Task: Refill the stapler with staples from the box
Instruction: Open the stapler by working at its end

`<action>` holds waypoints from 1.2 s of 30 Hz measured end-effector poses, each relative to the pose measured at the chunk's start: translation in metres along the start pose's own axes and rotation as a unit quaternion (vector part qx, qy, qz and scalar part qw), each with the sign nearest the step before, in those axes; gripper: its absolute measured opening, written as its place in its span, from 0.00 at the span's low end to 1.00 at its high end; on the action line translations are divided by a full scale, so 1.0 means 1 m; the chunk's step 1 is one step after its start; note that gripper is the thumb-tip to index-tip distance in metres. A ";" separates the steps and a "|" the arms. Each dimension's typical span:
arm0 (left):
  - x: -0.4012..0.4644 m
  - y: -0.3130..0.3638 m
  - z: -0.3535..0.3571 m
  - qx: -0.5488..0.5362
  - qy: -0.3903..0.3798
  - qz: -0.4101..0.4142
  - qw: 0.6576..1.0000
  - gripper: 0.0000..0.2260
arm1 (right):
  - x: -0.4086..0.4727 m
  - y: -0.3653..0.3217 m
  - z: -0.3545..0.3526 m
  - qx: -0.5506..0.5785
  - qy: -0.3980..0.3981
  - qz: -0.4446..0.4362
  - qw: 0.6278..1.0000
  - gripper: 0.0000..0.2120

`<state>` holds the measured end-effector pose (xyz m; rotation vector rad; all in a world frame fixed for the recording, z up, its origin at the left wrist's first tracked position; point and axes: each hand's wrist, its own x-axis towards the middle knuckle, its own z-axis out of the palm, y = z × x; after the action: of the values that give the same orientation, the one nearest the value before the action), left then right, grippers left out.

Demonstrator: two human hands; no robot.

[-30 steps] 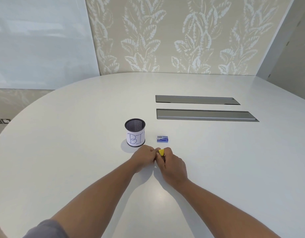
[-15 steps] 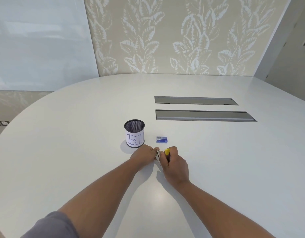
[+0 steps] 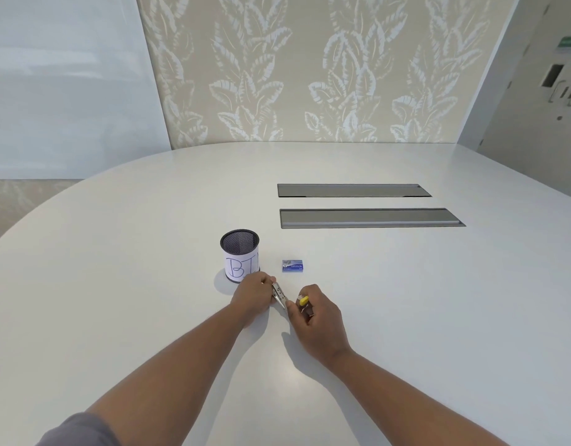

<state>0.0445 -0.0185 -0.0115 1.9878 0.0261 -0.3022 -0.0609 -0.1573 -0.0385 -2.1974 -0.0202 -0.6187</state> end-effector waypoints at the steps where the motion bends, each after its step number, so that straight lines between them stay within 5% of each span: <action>1: 0.000 -0.001 0.000 0.003 0.002 0.006 1.000 0.12 | 0.000 0.000 0.001 -0.002 0.001 -0.001 1.000 0.10; 14: 0.005 -0.011 0.001 0.061 0.012 0.048 0.997 0.09 | -0.001 -0.007 -0.002 0.018 -0.003 0.073 0.997 0.10; 22: 0.004 -0.007 0.003 0.107 0.029 0.059 0.992 0.09 | -0.010 -0.011 -0.008 -0.066 0.001 0.062 0.996 0.02; 30: 0.009 -0.002 0.002 0.101 0.009 0.049 0.994 0.11 | -0.020 -0.012 -0.006 -0.142 -0.049 0.050 0.987 0.05; 36: 0.006 -0.001 0.004 0.148 -0.005 0.074 0.986 0.10 | -0.022 -0.015 -0.004 -0.146 -0.080 0.091 0.982 0.18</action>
<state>0.0493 -0.0224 -0.0158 2.2689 -0.1812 -0.2298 -0.0850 -0.1460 -0.0350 -2.4938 0.1969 -0.3583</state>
